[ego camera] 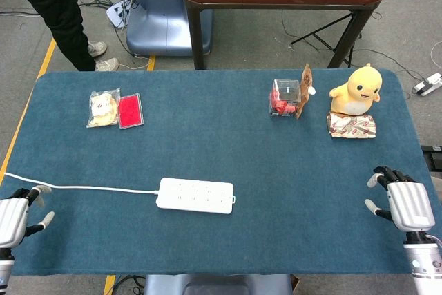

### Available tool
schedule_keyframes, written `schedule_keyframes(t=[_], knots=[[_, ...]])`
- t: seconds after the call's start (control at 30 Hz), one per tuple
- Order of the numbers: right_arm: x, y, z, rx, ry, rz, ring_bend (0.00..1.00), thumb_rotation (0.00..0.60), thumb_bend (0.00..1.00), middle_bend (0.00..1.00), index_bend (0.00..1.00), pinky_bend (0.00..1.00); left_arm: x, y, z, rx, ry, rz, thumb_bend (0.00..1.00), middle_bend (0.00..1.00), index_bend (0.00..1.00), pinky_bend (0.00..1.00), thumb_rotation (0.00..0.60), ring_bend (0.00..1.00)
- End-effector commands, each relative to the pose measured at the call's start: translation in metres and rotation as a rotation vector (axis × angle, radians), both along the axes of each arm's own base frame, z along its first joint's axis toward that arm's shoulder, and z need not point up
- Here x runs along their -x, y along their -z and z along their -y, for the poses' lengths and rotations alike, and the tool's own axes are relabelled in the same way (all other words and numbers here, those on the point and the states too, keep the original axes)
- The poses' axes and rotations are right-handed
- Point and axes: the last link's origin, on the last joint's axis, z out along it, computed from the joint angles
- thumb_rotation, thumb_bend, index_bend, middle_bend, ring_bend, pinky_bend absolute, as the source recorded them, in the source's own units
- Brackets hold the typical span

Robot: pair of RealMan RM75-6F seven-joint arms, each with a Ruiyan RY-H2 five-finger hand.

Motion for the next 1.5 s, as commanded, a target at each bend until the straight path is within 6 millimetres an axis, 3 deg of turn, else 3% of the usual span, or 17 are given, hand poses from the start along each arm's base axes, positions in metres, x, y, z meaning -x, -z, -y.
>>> schedule_keyframes(t=[0.03,0.23,0.37,0.43,0.53,0.73,0.97,1.23,1.5], knots=[[-0.001,-0.001,0.0,0.004,-0.003,0.002,0.34,0.6,0.13,0.32,0.49,0.49,0.0,0.004,0.0,0.002,0.006,0.015,0.25,0.57,0.46,0.64,0.6,0.42],[-0.002,-0.004,0.001,0.003,-0.002,-0.004,0.34,0.6,0.13,0.32,0.49,0.49,-0.017,0.01,-0.01,0.005,0.109,0.101,0.25,0.62,0.45,0.88,0.6,0.63],[-0.004,-0.006,0.003,0.01,-0.008,-0.003,0.34,0.6,0.13,0.32,0.49,0.49,-0.049,0.016,-0.026,0.051,0.236,0.176,0.25,0.73,0.35,0.97,0.6,0.79],[-0.005,-0.006,0.003,0.01,-0.01,-0.003,0.34,0.6,0.13,0.32,0.49,0.49,-0.064,0.018,-0.036,0.075,0.275,0.196,0.31,0.8,0.33,1.0,0.6,0.86],[-0.007,-0.008,0.002,0.012,-0.011,0.0,0.34,0.6,0.13,0.32,0.49,0.49,-0.089,0.023,-0.05,0.12,0.327,0.188,0.53,0.96,0.33,1.0,0.6,0.99],[-0.007,-0.019,0.0,0.042,0.001,0.003,0.34,0.6,0.13,0.33,0.49,0.49,-0.133,0.043,-0.069,0.304,0.389,0.189,0.68,1.0,0.31,1.0,0.6,1.0],[-0.003,-0.025,-0.003,0.053,0.021,0.008,0.34,0.6,0.13,0.33,0.49,0.49,-0.168,0.072,-0.075,0.48,0.441,0.129,0.82,1.0,0.3,1.0,0.6,1.0],[0.0,-0.026,-0.002,0.047,0.031,0.006,0.34,0.6,0.13,0.33,0.49,0.49,-0.187,0.099,-0.078,0.585,0.455,0.019,0.89,1.0,0.28,1.0,0.6,1.0],[-0.003,-0.024,-0.001,0.037,0.017,0.004,0.34,0.6,0.13,0.33,0.49,0.49,-0.187,0.12,-0.078,0.631,0.412,-0.04,0.89,1.0,0.27,1.0,0.6,1.0]])
